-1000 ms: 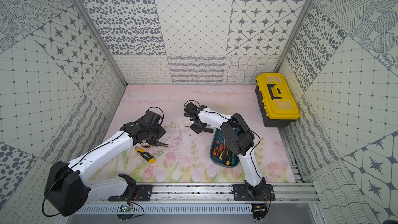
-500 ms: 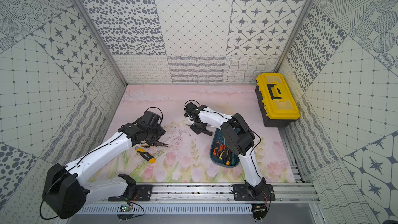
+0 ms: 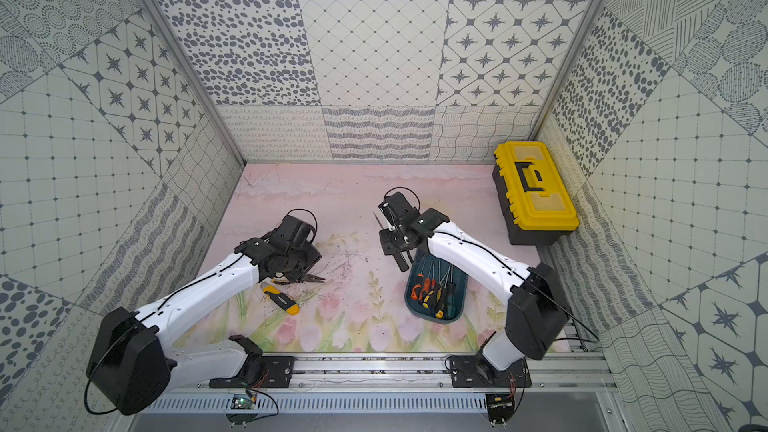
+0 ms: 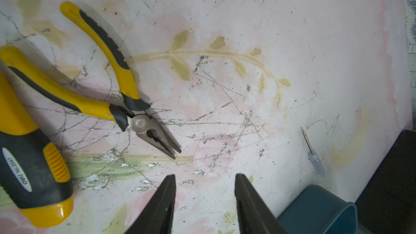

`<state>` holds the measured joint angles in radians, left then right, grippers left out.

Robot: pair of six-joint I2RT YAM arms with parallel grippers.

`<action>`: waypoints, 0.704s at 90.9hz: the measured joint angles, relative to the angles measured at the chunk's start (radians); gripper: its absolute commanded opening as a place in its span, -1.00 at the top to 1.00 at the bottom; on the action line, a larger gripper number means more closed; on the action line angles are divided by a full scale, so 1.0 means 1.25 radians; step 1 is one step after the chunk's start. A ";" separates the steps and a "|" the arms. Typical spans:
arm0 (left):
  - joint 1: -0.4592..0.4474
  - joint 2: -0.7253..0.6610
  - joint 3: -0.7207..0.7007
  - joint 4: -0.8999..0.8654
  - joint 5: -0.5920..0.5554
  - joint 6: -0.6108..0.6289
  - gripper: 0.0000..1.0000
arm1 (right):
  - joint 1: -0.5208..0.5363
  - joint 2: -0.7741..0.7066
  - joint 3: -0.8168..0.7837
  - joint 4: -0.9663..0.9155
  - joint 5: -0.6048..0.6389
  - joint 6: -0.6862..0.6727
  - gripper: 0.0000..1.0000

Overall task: Put the screwdriver on the desktop into the storage box
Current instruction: Place the screwdriver in the storage box.

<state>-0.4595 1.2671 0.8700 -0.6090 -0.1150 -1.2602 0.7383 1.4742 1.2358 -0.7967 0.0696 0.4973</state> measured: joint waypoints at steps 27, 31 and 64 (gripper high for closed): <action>-0.042 0.072 0.032 0.019 0.022 -0.006 0.04 | -0.085 -0.230 -0.270 -0.056 -0.008 0.433 1.00; -0.045 0.079 0.036 0.020 0.025 -0.006 0.04 | -0.096 -0.230 -0.292 -0.047 -0.016 0.468 1.00; -0.056 0.069 0.030 0.024 0.035 -0.014 0.03 | -0.106 -0.098 -0.321 0.039 -0.022 0.539 0.34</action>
<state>-0.5289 1.3533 0.9070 -0.5793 -0.0708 -1.2781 0.6064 1.3521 0.8349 -0.7479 0.0418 1.1706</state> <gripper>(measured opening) 0.484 0.246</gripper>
